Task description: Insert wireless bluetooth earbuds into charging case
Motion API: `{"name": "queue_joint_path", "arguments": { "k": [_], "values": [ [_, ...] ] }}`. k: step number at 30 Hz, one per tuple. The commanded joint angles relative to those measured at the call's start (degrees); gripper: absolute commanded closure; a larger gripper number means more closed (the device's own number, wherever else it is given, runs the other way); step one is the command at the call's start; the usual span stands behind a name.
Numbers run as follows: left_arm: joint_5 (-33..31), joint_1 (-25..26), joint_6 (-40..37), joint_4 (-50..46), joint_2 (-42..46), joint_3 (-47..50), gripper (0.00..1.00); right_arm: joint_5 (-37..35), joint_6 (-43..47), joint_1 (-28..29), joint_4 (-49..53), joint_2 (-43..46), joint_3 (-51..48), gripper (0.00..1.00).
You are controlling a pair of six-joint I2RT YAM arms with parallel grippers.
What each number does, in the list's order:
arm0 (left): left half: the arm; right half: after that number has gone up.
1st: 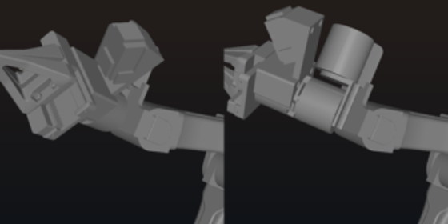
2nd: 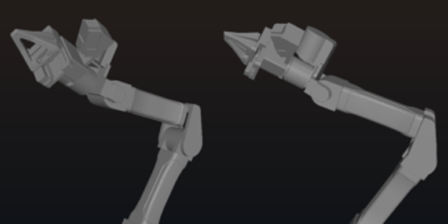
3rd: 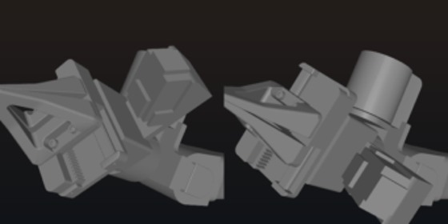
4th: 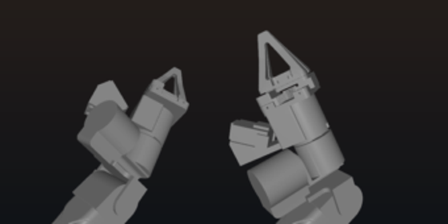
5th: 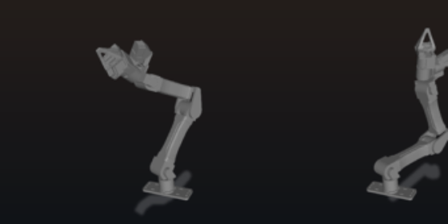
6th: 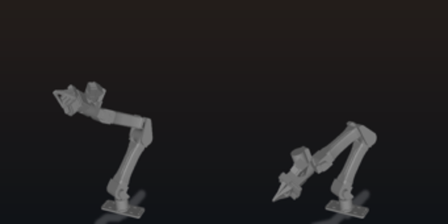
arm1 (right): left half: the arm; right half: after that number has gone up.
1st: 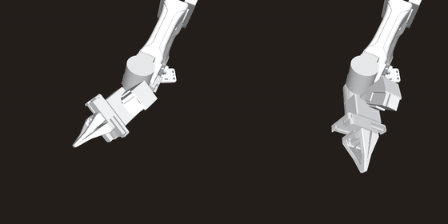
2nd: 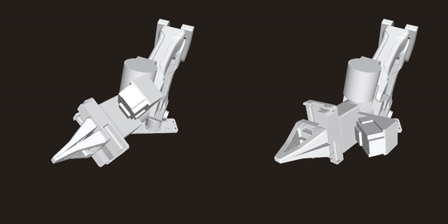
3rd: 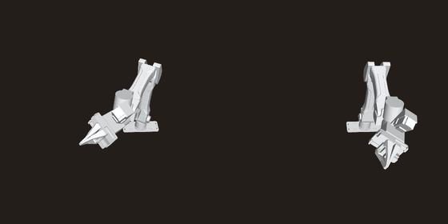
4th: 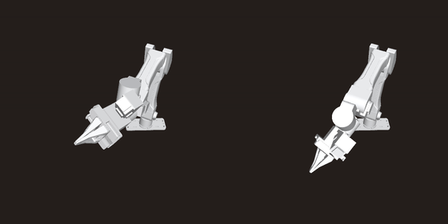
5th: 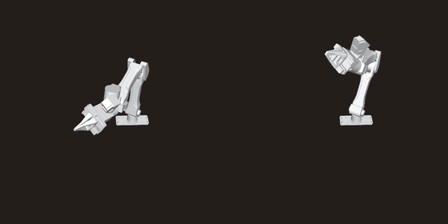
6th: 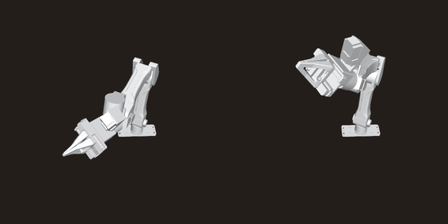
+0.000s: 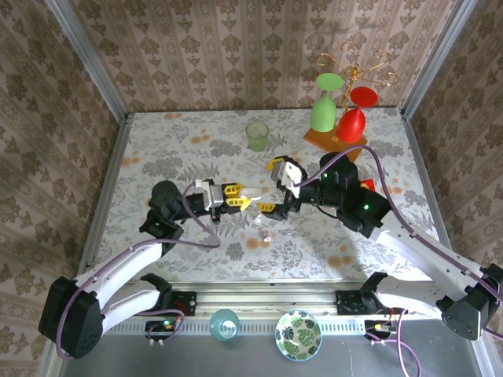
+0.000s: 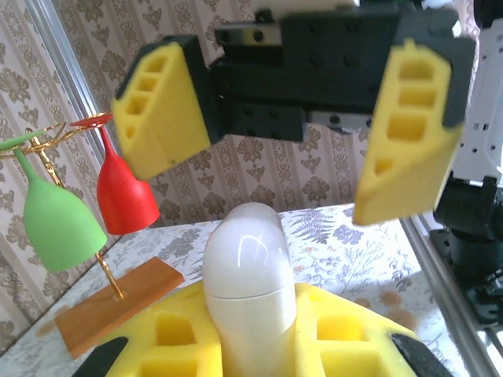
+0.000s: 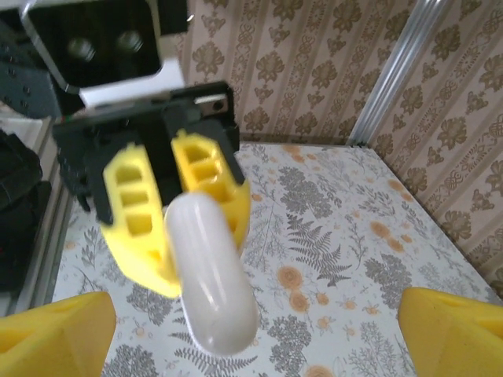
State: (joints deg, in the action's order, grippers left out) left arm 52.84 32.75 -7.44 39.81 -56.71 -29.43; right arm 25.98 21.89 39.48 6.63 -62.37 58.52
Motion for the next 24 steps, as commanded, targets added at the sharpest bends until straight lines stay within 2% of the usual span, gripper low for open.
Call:
{"name": "queue_joint_path", "arguments": {
  "k": [1, 6, 11, 14, 24],
  "values": [
    [2.41, 0.8, -6.93, 0.14, 0.52, 0.84, 0.94, -1.09, -5.62, -0.41, 0.9, -1.47, 3.06, 0.07],
    [2.68, 1.0, -6.19, 2.01, 0.62, 1.31, 0.97, -2.77, -5.52, -0.64, 0.56, -2.06, 3.98, 0.07],
    [0.76, 1.0, -5.61, 2.67, 0.47, 1.82, 1.0, 4.93, -1.64, -0.55, 1.96, -1.71, 3.06, 0.07],
    [-0.31, 1.0, -5.54, 3.78, 0.37, 2.29, 1.0, 5.95, -0.08, -0.14, 2.87, -2.03, 2.35, 0.06],
    [-2.08, 1.0, -4.16, 4.92, 0.12, 2.93, 1.0, -4.38, 0.9, -0.02, 3.79, -4.59, 2.39, 0.06]
  ]
}}
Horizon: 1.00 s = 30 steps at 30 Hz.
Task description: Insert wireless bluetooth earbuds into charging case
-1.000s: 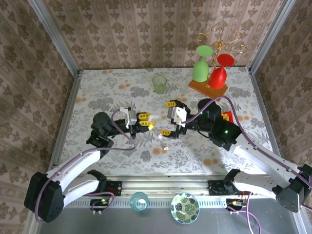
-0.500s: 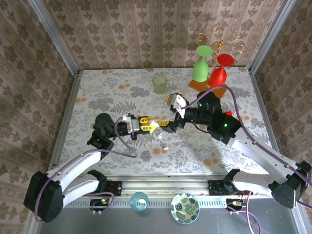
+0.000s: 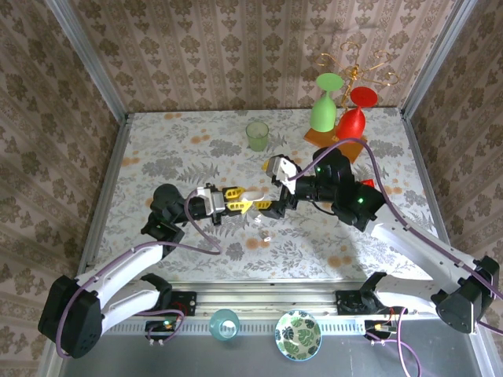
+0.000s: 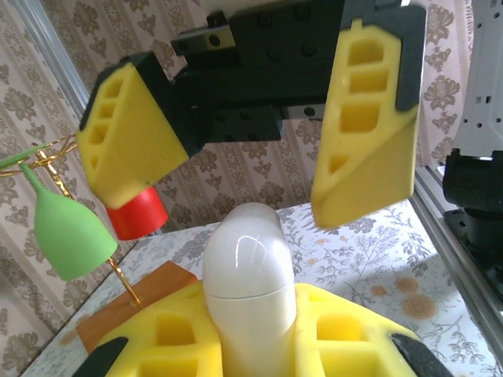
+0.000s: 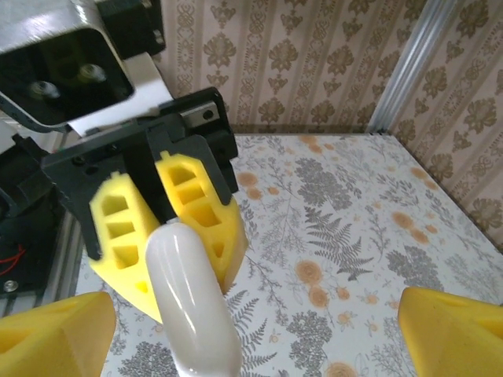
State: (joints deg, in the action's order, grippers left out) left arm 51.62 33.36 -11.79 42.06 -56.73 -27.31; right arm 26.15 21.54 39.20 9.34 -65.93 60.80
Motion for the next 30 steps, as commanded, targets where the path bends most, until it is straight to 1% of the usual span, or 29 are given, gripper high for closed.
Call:
{"name": "queue_joint_path", "arguments": {
  "k": [1, 4, 6, 11, 20, 24, 25, 26, 27, 30],
  "values": [
    [-0.69, 0.39, 0.42, 2.9, 0.13, 0.85, 1.0, -5.96, 0.66, 0.24, 0.73, -1.38, 0.24, 0.06],
    [0.02, 0.46, 1.14, 3.88, -0.04, 1.21, 1.0, -9.5, -1.42, 0.13, -0.14, -1.62, 0.55, 0.06],
    [0.05, 0.42, 1.16, 3.83, 0.17, 1.45, 1.0, -10.5, -3.12, -0.38, -0.66, -1.49, 0.72, 0.06],
    [0.57, 0.34, -1.83, 2.76, 0.24, 2.68, 1.0, -7.97, -7.57, -2.61, -1.09, -0.87, 1.08, 0.06],
    [0.21, 0.29, -3.1, 3.18, -0.57, 3.3, 0.99, -7.6, -9.79, -3.34, 0.14, -0.26, 1.43, 0.08],
    [-1.45, -0.29, -2.82, 4.39, -0.96, 4.22, 1.0, -3.67, -10.53, -3.34, 0.1, 2.06, 0.63, 0.07],
    [-2.15, -0.62, -2.81, 4.99, -1.01, 4.67, 1.0, -2.72, -11.85, -3.34, -0.67, 3.11, 0.03, 0.06],
    [-2.86, -1.03, -2.79, 5.82, -1.1, 5.33, 1.0, -2.26, -13.33, -3.42, -1.8, 4.32, -0.75, 0.01],
    [-3.26, -1.46, -2.72, 6.92, -1.26, 5.93, 1.0, -2.57, -14.91, -3.47, -2.93, 5.39, -1.44, 0.0],
    [-3.76, -3.68, -1.53, 10.42, -1.37, 8.05, 1.0, -7.96, -22.24, -5.0, -6.91, 8.33, -4.68, 0.0]
  ]
}}
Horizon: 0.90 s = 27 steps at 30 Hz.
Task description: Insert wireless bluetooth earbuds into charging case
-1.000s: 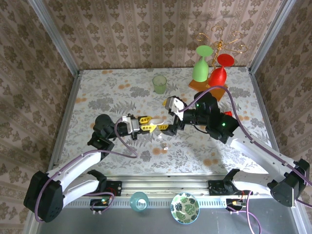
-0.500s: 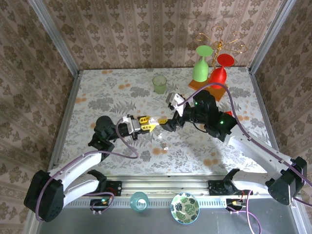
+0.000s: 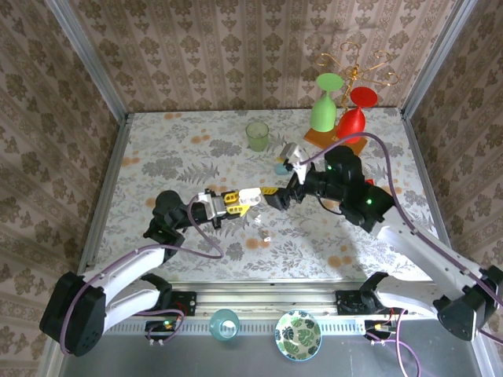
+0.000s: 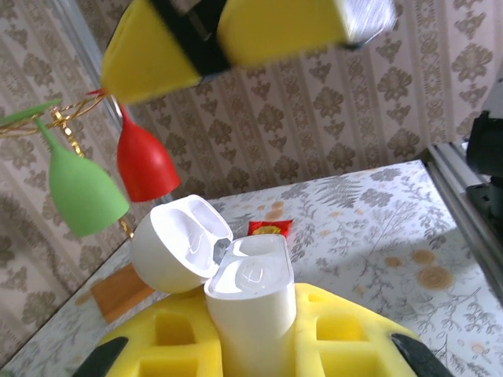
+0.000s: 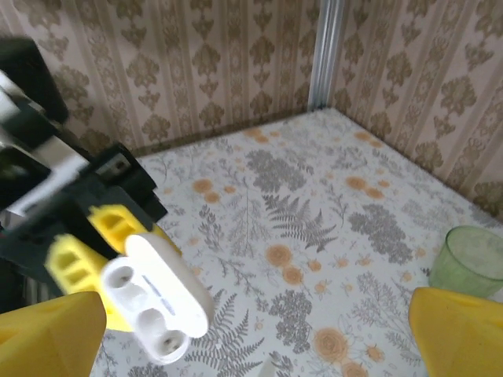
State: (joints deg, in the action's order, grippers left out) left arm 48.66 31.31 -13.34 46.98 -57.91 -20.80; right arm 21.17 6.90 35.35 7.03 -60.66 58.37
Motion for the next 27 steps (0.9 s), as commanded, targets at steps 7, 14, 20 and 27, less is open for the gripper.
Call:
{"name": "queue_joint_path", "arguments": {
  "k": [7, 14, 20, 27],
  "values": [
    [-0.61, -6.34, 0.84, 6.78, 2.98, 4.68, 1.0, -11.97, -18.9, -4.59, -1.01, 2.55, -6.94, 0.01],
    [-1.64, -7.79, -0.71, 2.35, 8.19, 5.93, 1.0, -11.92, -26.75, -4.17, 6.21, -8.52, -7.41, 0.13],
    [-2.08, -8.37, -1.42, 1.09, 10.09, 6.38, 1.0, -9.96, -27.53, -1.37, 8.85, -21.39, -4.64, 0.19],
    [-0.95, -8.44, -0.39, 1.91, 11.78, 6.9, 1.0, -8.1, -24.43, 1.58, 14.99, -38.25, 6.54, 0.28]
  ]
}}
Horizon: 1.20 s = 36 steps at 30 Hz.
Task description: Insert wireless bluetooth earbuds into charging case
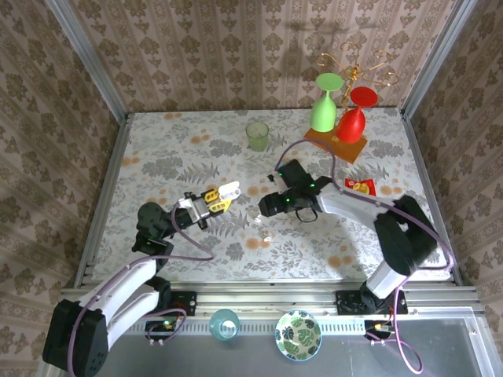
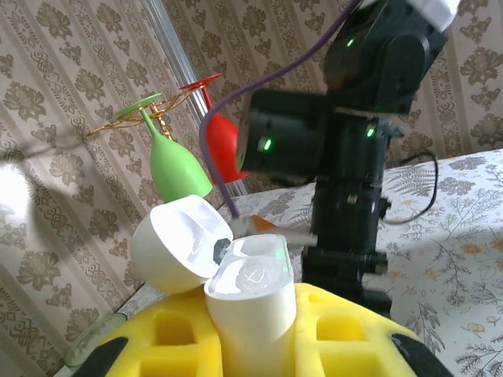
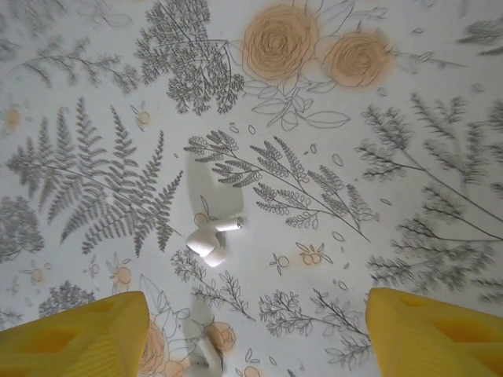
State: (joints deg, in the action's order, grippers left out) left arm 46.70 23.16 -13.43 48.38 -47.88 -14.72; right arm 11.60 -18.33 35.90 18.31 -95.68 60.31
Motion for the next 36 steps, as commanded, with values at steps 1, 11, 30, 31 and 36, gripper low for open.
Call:
{"name": "queue_joint_path", "arguments": {
  "k": [1, 11, 30, 31, 36],
  "values": [
    [0.98, -0.31, -0.3, -0.12, 2.36, 0.96, 1.0, 1.65, 1.37, 1.55, 3.83, -5.12, 6.14, 0.31],
    [0.65, -0.44, -1.69, -6.73, 7.87, 1.25, 0.99, 4.54, 6.03, 3.27, 7.39, -20.31, 19.99, 0.34],
    [1.86, -0.31, -2.2, -5.08, 5.42, 1.19, 0.99, 9.15, 4.98, 4.08, 7.88, -15.01, 10.86, 0.47],
    [1.87, -0.31, -2.21, -4.71, 5.0, 1.19, 0.99, 9.13, 4.78, 4.25, 7.91, -14.43, 10.33, 0.47],
    [2.34, -0.26, -1.79, -1.7, 2.38, 1.19, 0.99, 9.33, 3.83, 5.13, 8.04, -11.99, 8.64, 0.48]
  ]
}}
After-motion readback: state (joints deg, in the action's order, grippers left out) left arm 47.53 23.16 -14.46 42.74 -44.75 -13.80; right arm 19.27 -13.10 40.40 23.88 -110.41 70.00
